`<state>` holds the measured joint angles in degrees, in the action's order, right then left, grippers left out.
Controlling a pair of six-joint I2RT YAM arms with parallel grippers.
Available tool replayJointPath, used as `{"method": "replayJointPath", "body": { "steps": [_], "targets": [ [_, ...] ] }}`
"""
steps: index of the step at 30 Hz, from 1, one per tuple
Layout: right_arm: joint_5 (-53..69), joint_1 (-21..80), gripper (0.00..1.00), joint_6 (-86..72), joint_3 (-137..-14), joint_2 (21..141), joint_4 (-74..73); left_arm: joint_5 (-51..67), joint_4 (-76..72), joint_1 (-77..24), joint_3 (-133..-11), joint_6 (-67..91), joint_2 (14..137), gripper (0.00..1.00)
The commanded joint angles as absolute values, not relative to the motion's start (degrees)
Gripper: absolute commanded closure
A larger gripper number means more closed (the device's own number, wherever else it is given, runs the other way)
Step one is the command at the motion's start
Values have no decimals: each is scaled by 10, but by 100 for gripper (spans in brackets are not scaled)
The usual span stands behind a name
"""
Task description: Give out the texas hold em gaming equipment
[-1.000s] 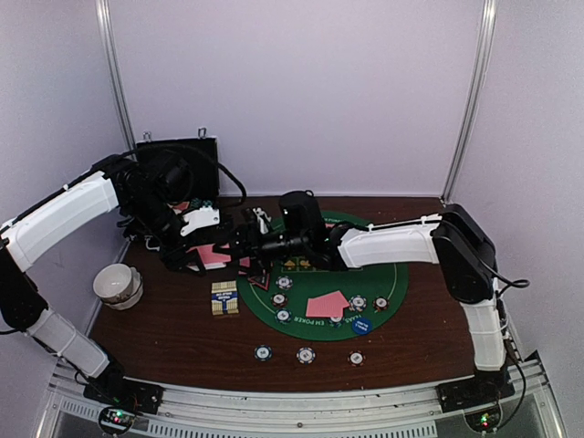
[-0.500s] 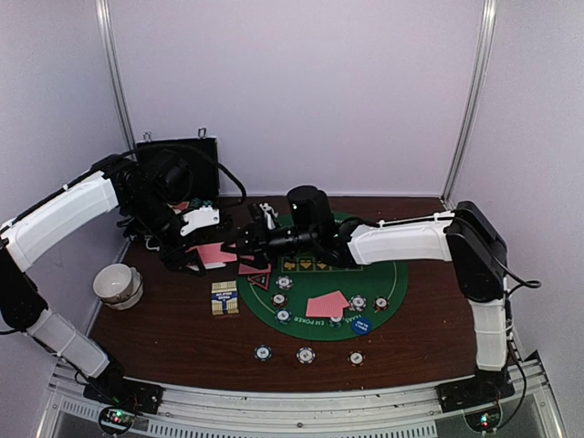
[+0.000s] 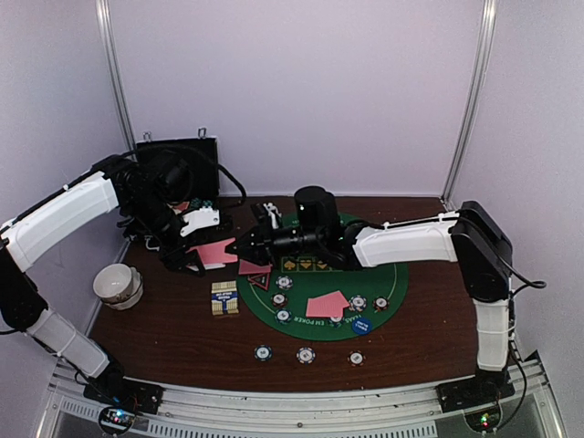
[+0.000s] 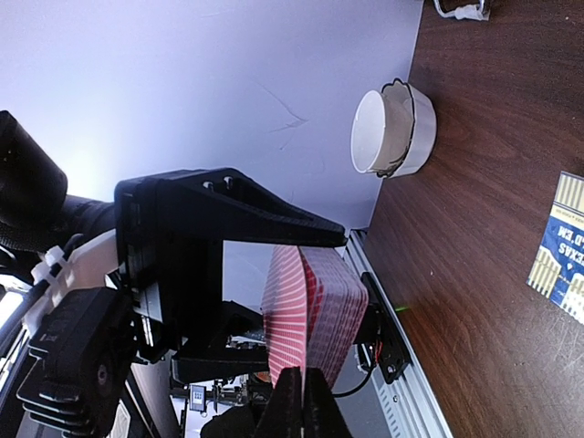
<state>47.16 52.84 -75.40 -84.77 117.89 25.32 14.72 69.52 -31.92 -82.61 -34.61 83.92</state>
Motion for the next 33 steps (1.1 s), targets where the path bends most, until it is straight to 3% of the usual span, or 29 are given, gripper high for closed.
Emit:
{"method": "replayJointPath", "body": {
  "steps": [1, 12, 15, 17, 21, 24, 28, 33],
  "targets": [
    [484, 514, 100, -762, -823, 1140, 274, 144, 680, -318, -825, -352, 824, 100],
    [506, 455, 100, -709, -758, 1072, 196, 140, 680, -318, -821, -353, 821, 100],
    [508, 429, 100, -644, -761, 1051, 103, 137, 680, -318, -818, -353, 818, 100],
    [491, 416, 100, -558, -794, 1045, -40, 135, 680, -318, -818, -353, 817, 100],
    [363, 410, 100, -326, -934, 1069, -353, 135, 680, -318, -819, -353, 815, 100],
    [241, 413, 100, -197, -1029, 1116, -484, 133, 681, -318, -818, -353, 811, 100],
    [60, 428, 100, -88, -1115, 1164, -557, 128, 683, -318, -817, -354, 806, 100],
    [-147, 470, 100, 46, -1156, 1207, -542, 125, 685, -318, -813, -355, 803, 100]
  ]
}}
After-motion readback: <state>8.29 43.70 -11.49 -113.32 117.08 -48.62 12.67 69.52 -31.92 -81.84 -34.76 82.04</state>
